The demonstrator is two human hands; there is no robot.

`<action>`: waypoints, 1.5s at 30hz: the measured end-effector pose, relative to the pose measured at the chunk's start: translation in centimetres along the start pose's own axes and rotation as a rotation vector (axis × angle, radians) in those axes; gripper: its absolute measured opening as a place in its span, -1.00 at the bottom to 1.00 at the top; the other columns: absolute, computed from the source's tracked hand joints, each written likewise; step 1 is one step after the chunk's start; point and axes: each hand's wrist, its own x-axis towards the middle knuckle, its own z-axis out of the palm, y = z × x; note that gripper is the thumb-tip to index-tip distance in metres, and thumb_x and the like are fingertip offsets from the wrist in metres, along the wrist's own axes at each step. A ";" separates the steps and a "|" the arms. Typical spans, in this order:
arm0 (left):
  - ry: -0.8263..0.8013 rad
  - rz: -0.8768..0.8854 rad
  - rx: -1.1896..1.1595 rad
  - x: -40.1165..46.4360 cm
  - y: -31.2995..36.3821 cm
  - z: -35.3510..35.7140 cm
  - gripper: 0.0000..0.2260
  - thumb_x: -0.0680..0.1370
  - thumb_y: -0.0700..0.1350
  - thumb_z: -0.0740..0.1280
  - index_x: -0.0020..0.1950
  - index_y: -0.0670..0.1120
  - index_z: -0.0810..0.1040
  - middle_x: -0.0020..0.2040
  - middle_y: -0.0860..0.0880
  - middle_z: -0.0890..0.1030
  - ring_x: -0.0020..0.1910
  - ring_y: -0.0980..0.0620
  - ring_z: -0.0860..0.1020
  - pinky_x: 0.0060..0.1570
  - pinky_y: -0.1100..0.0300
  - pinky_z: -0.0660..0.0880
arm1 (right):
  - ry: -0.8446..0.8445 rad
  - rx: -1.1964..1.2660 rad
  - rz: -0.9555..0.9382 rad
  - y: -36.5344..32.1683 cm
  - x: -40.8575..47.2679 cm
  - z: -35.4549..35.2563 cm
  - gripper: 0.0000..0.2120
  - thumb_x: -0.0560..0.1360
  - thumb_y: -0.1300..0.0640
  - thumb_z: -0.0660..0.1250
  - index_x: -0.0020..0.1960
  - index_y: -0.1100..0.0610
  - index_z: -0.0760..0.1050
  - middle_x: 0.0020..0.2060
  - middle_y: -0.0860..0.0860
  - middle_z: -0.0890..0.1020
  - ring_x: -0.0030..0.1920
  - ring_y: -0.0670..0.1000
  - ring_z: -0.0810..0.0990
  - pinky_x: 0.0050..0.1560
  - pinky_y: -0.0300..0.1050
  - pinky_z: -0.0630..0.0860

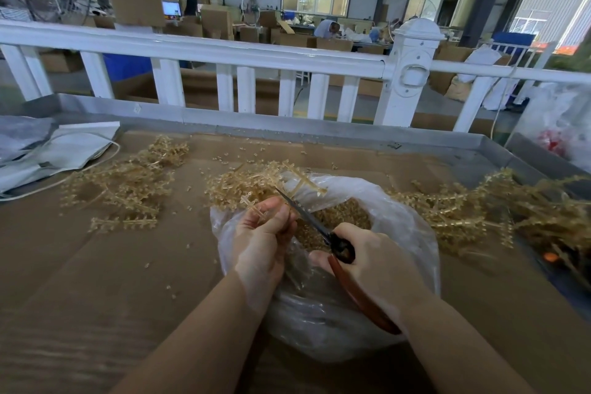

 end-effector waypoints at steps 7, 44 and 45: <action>-0.021 -0.001 0.032 0.2 0.0 -0.1 -0.82 0.47 -0.43 0.29 -0.13 -0.16 0.50 -0.44 -0.04 0.59 -0.48 0.11 0.58 -0.39 0.31 0.57 | 0.027 -0.031 -0.021 0.4 -0.2 0.3 -0.71 0.44 -0.32 0.28 -0.21 -0.13 0.37 -0.45 -0.18 0.45 -0.38 -0.25 0.46 -0.31 -0.43 0.35; 0.013 -0.063 0.002 0.4 0.2 -0.2 -0.80 0.52 -0.40 0.24 0.07 -0.18 0.50 -0.30 -0.08 0.56 -0.39 0.07 0.55 -0.42 0.32 0.53 | 0.015 -0.143 -0.008 0.4 0.2 -0.4 -0.78 0.48 -0.18 0.30 -0.03 -0.07 0.40 -0.25 -0.11 0.57 -0.20 -0.11 0.52 -0.19 -0.24 0.47; 0.035 -0.059 -0.010 0.6 0.1 -0.3 -0.80 0.52 -0.40 0.24 0.06 -0.17 0.50 -0.29 -0.08 0.56 -0.36 0.05 0.54 -0.43 0.32 0.52 | 0.012 -0.159 -0.003 0.7 0.3 -0.6 -0.85 0.49 -0.10 0.30 -0.03 -0.07 0.41 -0.23 -0.12 0.57 -0.18 -0.11 0.52 -0.20 -0.27 0.45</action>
